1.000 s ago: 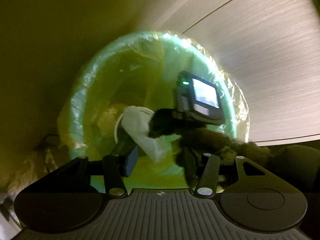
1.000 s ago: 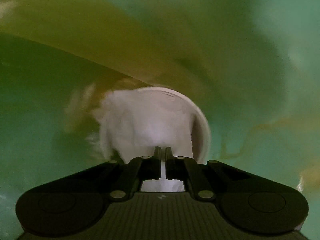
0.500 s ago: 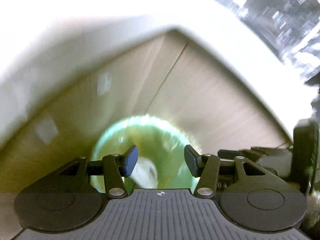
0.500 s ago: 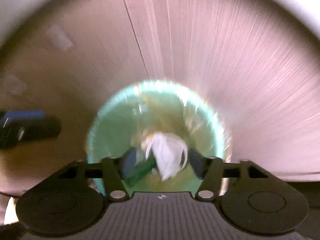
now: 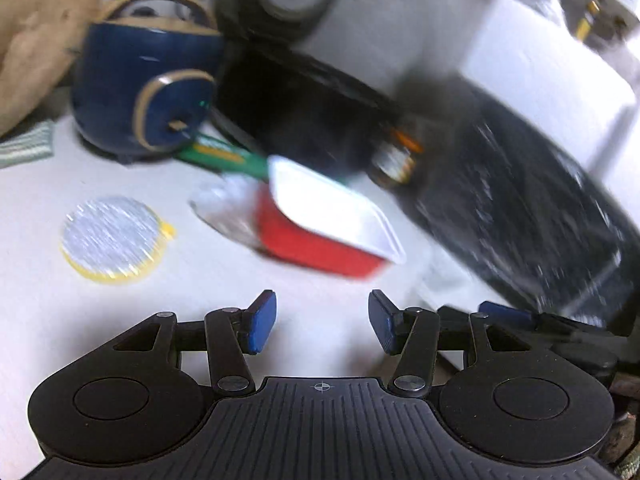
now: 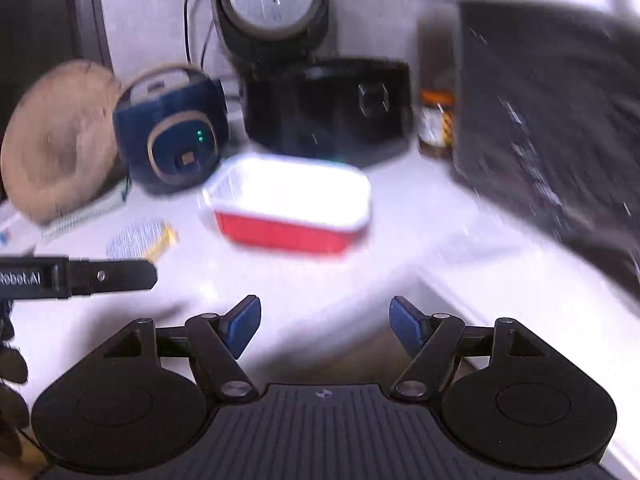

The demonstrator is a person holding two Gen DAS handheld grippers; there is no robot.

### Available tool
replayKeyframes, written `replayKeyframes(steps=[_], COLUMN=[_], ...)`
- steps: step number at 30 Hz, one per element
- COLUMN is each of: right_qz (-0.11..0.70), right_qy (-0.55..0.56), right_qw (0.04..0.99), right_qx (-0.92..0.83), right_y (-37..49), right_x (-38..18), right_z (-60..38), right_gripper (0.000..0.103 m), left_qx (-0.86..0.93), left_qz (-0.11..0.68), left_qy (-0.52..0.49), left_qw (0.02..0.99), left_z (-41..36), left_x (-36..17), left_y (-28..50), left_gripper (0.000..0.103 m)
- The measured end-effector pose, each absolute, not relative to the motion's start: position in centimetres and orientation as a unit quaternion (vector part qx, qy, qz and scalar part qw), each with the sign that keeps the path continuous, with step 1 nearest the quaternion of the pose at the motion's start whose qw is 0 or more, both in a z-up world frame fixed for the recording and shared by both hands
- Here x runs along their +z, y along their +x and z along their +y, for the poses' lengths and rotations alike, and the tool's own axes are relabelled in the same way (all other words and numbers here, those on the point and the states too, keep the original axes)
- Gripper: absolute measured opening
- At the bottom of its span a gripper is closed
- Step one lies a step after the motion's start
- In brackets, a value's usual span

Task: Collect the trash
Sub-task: 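Release the garlic and tissue and lift both tools back to the counter, then grasp the rim of the white plastic tray with the left tool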

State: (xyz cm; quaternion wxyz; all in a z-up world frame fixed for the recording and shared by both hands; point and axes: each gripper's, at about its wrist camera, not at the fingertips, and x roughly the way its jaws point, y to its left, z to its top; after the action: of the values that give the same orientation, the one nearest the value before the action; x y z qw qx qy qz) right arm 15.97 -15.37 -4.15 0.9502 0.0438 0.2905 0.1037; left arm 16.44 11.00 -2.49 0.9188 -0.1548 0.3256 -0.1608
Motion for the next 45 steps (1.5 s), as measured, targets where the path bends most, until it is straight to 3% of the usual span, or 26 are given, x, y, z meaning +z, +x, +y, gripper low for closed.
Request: replayKeyframes(steps=[8,16,22,24,26,36,45], right_qz=[0.286,0.312,0.344,0.359,0.374,0.355,0.368], right_qy=[0.081,0.059,0.074,0.093,0.096,0.064,0.012], right_qw=[0.955,0.948,0.936,0.929,0.922,0.927,0.898], right_qx=[0.008,-0.024,-0.013,0.002,0.031,0.102,0.243], right_y=[25.8,30.2,31.7,32.0,32.0,27.7,24.2], right_x=[-2.8,-5.2,-8.2,-9.1,-9.5,-7.2,-7.0], right_z=[-12.7,-14.6,-16.1,-16.4,-16.2,-12.4,-3.1], right_gripper=[0.073,0.073,0.073,0.069,0.043,0.041,0.042], left_qx=[-0.216,-0.175,-0.163,-0.169,-0.179,-0.147,-0.02], left_qz=[0.334,0.325,0.364,0.365,0.362,0.348,0.364], left_qy=[-0.219,-0.143,-0.141,-0.151,-0.156,-0.159,-0.152], left_qw=[0.891,0.918,0.906,0.903,0.901,0.912,0.919], left_z=[13.6,7.3,5.7,5.5,5.3,9.9,17.8], left_x=[-3.1,-3.0,-5.0,-5.2,-5.3,-2.9,-2.5], left_y=[24.1,29.6,32.2,32.6,32.3,26.9,19.7], left_gripper=[0.056,0.056,0.056,0.056,0.06,0.059,0.057])
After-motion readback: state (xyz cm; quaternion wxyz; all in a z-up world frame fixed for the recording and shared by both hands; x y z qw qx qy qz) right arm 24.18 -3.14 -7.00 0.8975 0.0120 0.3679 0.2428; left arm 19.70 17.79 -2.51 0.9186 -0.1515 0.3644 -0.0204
